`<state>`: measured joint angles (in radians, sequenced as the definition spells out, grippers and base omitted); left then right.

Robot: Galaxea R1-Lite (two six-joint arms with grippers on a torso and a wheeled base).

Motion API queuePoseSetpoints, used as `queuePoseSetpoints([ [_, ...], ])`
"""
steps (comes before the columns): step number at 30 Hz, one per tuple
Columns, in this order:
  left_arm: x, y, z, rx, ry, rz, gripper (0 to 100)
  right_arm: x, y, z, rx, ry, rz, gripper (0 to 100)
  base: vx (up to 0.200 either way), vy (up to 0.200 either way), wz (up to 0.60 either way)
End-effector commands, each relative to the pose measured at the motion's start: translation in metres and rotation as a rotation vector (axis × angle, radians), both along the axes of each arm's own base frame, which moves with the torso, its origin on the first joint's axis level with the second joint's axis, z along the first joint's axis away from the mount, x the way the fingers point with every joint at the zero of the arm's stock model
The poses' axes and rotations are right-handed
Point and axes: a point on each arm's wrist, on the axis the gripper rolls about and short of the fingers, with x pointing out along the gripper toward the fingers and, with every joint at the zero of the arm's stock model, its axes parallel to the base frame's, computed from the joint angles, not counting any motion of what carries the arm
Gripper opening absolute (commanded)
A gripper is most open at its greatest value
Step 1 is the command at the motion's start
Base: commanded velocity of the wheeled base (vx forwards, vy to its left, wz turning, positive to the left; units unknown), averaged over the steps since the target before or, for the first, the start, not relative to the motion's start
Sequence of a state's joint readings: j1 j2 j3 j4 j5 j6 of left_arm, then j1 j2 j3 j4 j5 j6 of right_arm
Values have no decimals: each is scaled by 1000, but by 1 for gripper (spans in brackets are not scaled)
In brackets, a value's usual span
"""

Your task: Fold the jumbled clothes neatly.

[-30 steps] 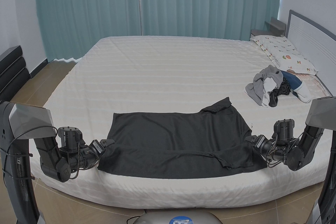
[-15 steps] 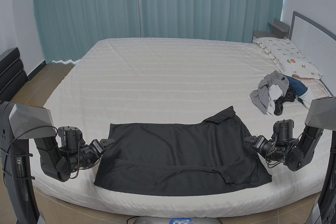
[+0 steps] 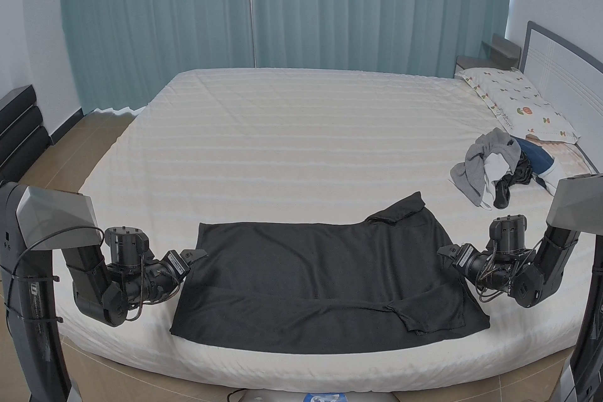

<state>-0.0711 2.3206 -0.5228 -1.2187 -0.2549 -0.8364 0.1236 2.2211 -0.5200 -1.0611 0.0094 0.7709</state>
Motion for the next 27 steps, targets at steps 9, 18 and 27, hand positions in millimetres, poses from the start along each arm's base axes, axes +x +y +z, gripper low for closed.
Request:
queuePoseSetpoints([
  [9,18,-8,16,42,-96,67,100,0,1,-1,0,1,5,100,0,0,0],
  [18,66,-11,35,97,-172,150,100,0,4,-9,-3,26,13,100,0,0,0],
  [27,122,-16,16,196,-174,123,100,-1,6,-9,-3,26,20,100,0,0,0],
])
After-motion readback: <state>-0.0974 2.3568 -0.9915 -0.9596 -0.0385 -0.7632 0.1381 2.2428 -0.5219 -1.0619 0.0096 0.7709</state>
